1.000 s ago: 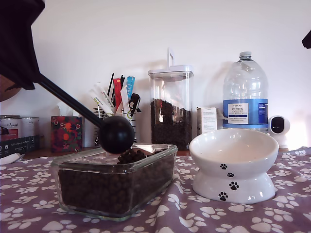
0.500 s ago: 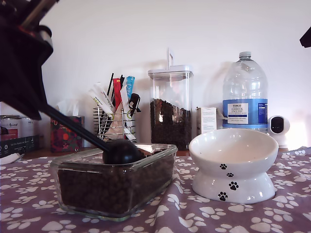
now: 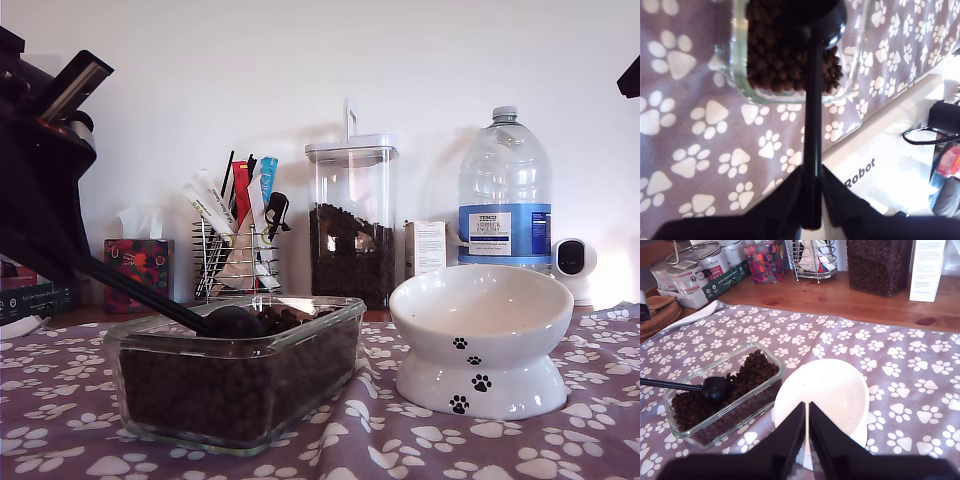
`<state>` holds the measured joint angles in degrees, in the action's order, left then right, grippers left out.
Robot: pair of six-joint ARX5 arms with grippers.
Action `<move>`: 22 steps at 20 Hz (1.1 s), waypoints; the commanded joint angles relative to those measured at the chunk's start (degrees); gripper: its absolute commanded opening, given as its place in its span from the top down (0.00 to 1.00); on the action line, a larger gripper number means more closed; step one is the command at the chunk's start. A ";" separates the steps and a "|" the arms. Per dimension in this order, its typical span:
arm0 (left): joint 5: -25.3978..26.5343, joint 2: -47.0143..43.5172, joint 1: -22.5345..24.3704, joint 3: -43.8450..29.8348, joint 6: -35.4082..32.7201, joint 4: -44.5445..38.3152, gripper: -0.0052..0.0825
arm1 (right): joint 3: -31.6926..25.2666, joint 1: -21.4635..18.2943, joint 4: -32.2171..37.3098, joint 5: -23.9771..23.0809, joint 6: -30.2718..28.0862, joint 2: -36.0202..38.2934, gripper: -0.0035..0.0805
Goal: Measure one spoon of cat food and pour it into the food bowl
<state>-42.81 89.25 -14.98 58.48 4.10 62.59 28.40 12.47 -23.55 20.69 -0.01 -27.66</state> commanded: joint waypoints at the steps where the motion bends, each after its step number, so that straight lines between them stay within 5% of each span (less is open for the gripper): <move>1: -0.81 0.13 -0.02 1.92 -1.38 0.00 0.97 | 0.59 0.28 0.57 0.39 0.20 -0.31 0.97; 6: -0.87 -0.13 -0.09 8.74 -3.13 3.74 0.97 | 0.59 0.28 0.52 0.39 0.20 -0.31 0.97; 13: -2.51 -0.76 -1.29 9.18 -6.71 9.88 0.97 | 0.59 0.28 0.52 0.39 0.20 -0.31 0.97; 22: 3.54 -0.72 -3.41 8.50 -8.96 14.40 0.97 | 0.59 0.28 0.52 0.39 0.20 -0.31 0.97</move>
<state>-39.53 89.06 -18.59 68.49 -4.58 77.32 28.40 12.47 -23.57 20.69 -0.01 -27.66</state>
